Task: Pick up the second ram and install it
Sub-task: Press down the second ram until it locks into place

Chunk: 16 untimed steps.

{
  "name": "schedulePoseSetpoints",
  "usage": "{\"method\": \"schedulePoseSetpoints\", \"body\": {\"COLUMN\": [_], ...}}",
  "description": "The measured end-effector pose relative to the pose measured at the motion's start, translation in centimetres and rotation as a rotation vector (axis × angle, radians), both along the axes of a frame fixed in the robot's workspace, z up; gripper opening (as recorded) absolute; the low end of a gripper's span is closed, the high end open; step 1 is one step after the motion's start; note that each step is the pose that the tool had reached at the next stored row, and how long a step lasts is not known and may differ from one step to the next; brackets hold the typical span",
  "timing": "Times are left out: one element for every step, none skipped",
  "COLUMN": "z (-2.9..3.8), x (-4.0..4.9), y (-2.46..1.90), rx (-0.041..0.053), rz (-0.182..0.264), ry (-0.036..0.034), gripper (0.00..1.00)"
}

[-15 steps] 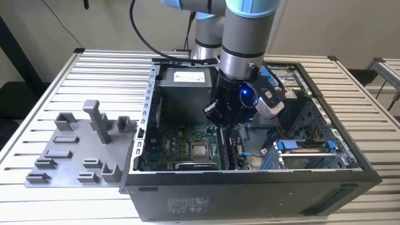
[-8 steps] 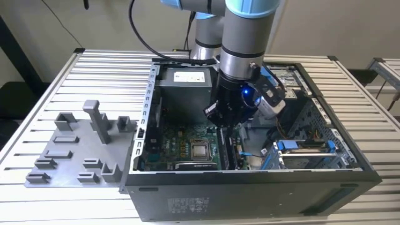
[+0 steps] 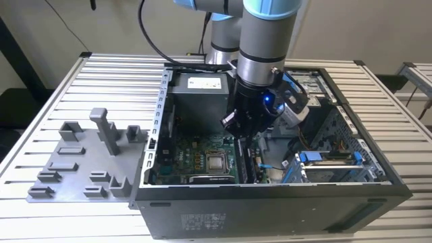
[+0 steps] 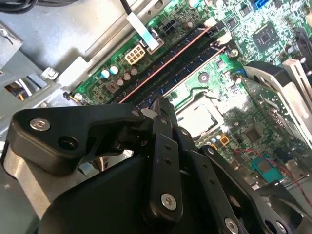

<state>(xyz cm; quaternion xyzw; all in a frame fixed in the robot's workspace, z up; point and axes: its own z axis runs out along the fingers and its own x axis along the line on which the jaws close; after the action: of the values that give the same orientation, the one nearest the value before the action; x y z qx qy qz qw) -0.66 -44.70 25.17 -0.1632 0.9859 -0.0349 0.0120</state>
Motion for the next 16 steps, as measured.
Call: {"method": "schedulePoseSetpoints", "body": {"z": [0.00, 0.00, 0.00, 0.00, 0.00, 0.00, 0.00, 0.00, 0.00, 0.00, 0.00, 0.00, 0.00, 0.00, 0.00, 0.00], "x": [0.00, 0.00, 0.00, 0.00, 0.00, 0.00, 0.00, 0.00, 0.00, 0.00, 0.00, 0.00, 0.00, 0.00, 0.00, 0.00], "y": [0.00, 0.00, 0.00, 0.00, 0.00, 0.00, 0.00, 0.00, 0.00, 0.00, 0.00, 0.00, 0.00, 0.00, 0.00, 0.00], "rx": [0.0000, 0.0000, -0.0001, -0.0002, -0.0003, -0.0006, -0.0007, -0.0009, -0.0011, -0.0013, -0.0013, -0.0013, -0.0013, -0.0014, -0.0014, -0.0014], "rz": [0.009, 0.018, 0.026, 0.035, 0.043, 0.051, 0.059, 0.067, 0.076, 0.085, 0.093, 0.102, 0.111, 0.120, 0.129, 0.138], "ry": [0.0000, 0.0000, -0.0001, 0.0000, 0.0000, 0.0000, 0.0000, 0.0000, 0.0000, 0.0000, 0.0000, 0.0000, 0.0000, 0.0000, 0.0000, 0.0000], "gripper": [0.11, 0.11, 0.11, 0.11, 0.11, 0.11, 0.11, 0.11, 0.11, 0.11, 0.11, 0.11, 0.11, 0.11, 0.11, 0.11]}}
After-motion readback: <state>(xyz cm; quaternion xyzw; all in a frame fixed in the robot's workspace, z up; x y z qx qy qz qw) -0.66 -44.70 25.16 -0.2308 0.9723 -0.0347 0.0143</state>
